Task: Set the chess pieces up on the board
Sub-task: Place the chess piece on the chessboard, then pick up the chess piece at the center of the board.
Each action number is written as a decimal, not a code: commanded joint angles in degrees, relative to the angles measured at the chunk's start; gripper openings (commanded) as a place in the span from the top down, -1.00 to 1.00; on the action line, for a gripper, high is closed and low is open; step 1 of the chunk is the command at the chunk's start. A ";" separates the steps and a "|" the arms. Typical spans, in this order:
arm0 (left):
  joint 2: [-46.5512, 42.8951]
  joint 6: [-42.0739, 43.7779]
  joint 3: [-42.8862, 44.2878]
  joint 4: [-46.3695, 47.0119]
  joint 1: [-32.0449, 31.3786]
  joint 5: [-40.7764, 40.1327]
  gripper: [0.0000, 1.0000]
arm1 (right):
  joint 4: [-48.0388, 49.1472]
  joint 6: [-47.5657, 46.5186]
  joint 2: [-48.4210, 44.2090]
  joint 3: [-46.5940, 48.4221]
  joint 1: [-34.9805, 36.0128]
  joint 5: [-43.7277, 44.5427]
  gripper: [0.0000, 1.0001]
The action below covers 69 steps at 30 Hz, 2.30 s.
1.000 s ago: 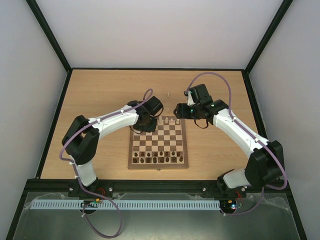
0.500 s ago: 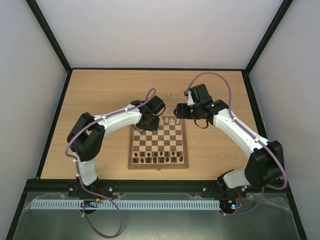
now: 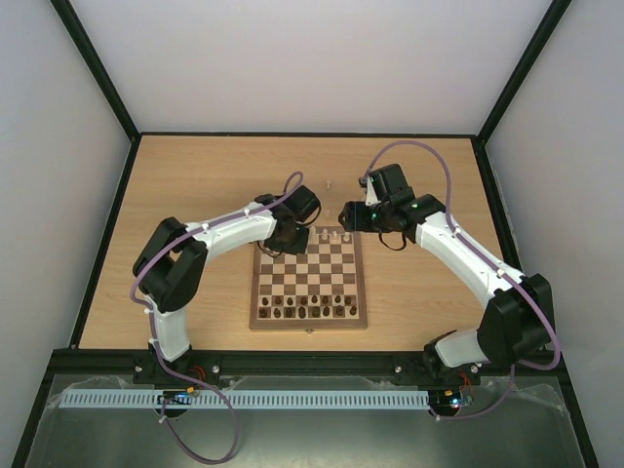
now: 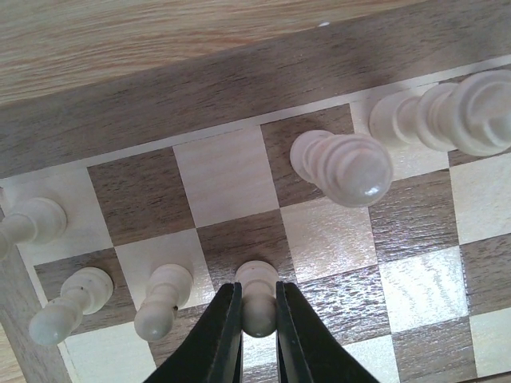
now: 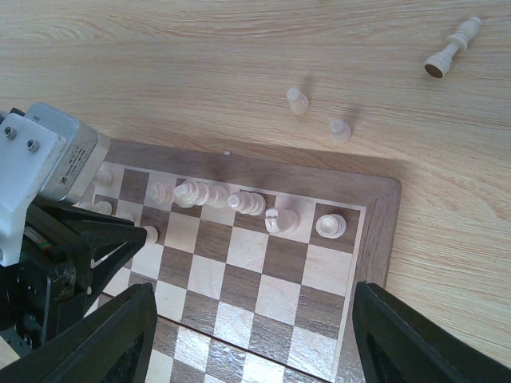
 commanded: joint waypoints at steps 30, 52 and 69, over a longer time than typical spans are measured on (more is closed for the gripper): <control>0.76 1.10 1.69 -0.55 1.02 0.01 0.46 | -0.94 -0.69 0.66 -1.03 0.15 -0.96 -0.36; -19.94 4.39 3.83 0.07 -0.65 2.92 -0.43 | -4.61 0.00 -0.38 5.06 0.11 0.45 -0.73; -36.48 2.32 -9.77 7.60 -0.65 5.02 -0.98 | -6.13 3.87 0.90 7.93 0.11 -0.13 -0.97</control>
